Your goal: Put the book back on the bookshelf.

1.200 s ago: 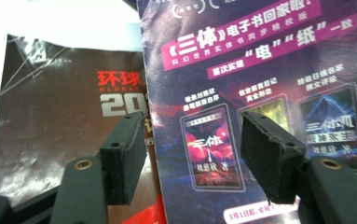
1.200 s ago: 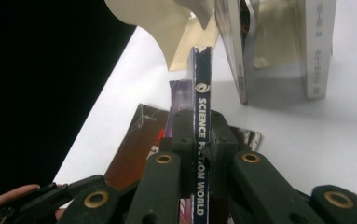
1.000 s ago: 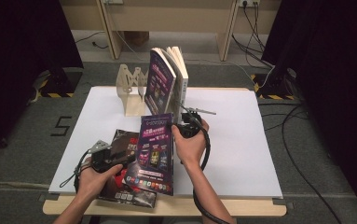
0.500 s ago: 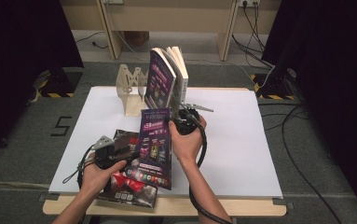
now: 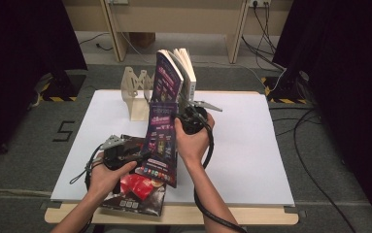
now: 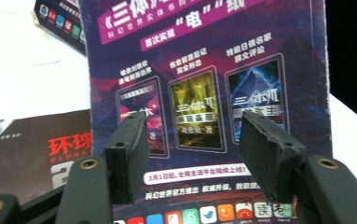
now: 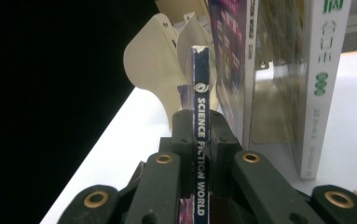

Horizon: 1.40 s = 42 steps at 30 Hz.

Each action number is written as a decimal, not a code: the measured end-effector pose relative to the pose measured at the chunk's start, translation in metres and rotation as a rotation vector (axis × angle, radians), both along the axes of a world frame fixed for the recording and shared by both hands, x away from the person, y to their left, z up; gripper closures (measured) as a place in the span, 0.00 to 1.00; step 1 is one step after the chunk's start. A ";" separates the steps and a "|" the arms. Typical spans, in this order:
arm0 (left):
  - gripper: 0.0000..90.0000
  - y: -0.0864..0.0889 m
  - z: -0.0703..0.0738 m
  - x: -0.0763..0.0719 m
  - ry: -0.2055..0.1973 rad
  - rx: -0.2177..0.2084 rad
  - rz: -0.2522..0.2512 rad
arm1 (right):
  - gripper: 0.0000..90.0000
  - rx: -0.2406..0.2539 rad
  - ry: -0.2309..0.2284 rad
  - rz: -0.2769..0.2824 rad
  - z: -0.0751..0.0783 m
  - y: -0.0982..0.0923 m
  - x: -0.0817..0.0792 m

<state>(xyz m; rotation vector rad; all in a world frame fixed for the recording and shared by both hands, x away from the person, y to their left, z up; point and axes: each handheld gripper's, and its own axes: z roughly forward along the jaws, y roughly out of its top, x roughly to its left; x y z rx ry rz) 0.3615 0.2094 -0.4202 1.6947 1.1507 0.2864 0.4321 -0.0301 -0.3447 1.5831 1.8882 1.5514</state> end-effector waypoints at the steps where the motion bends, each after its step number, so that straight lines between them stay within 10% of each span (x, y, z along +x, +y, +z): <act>1: 0.46 -0.001 0.002 0.001 -0.001 0.001 -0.004 | 0.94 -0.003 -0.007 -0.001 0.001 0.000 0.000; 22: 0.42 -0.032 0.037 0.013 -0.050 -0.029 -0.095 | 0.94 -0.022 -0.065 -0.045 0.012 0.016 0.011; 42: 0.32 -0.071 0.037 0.039 -0.062 0.128 -0.087 | 0.93 -0.038 -0.051 -0.059 0.010 0.022 0.017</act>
